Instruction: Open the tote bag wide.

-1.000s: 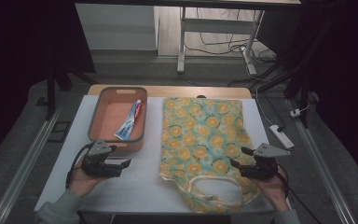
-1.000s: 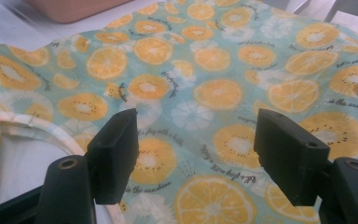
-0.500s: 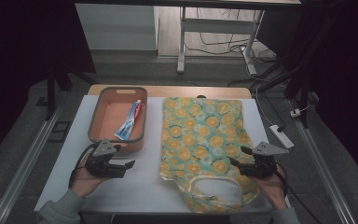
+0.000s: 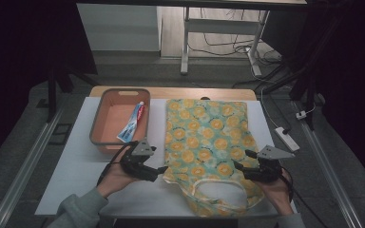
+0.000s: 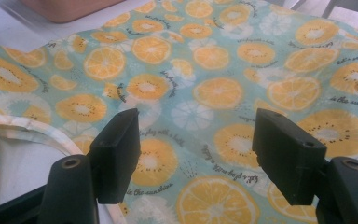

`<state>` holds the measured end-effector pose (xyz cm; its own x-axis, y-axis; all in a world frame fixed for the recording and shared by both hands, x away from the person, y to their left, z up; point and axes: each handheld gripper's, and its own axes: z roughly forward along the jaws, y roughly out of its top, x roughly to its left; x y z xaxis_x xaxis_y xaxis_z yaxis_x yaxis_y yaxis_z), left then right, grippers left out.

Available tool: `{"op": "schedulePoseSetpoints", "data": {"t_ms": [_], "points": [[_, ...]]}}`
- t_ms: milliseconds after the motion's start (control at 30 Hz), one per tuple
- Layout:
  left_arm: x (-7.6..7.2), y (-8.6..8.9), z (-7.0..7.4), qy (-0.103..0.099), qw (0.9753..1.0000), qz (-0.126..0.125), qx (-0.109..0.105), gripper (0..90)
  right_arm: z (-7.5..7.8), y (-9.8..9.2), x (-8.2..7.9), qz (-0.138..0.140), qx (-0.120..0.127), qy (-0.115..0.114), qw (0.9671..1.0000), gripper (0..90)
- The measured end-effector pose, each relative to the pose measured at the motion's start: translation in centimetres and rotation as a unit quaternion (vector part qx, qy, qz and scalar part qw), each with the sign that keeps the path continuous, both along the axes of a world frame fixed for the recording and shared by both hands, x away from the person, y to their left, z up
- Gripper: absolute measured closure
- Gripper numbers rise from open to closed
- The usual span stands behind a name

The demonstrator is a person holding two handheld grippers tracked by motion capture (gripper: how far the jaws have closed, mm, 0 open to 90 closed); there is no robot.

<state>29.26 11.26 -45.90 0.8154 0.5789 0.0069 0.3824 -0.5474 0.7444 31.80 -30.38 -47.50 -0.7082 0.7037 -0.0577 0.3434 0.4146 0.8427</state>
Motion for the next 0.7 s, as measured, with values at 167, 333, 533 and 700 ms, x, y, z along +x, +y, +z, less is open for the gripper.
{"op": "schedulePoseSetpoints", "data": {"t_ms": [167,333,533,700], "points": [[1.1,-2.2,0.0,0.011,0.9996,-0.023,0.013,20.9,-0.1,0.3,0.1,0.005,-0.001,0.000,1.0000,32.7],[1.7,-4.0,0.1,0.015,0.9988,-0.042,0.021,21.0,-0.2,0.6,0.3,0.009,-0.005,0.002,1.0000,32.7],[1.8,-6.4,-0.4,0.030,0.9961,-0.074,0.038,21.0,-0.4,0.9,0.6,0.013,-0.008,0.005,0.9999,32.7],[1.1,-7.8,-0.6,0.043,0.9917,-0.109,0.054,21.1,-0.6,1.2,0.8,0.018,-0.009,0.007,0.9998,32.7]]}}
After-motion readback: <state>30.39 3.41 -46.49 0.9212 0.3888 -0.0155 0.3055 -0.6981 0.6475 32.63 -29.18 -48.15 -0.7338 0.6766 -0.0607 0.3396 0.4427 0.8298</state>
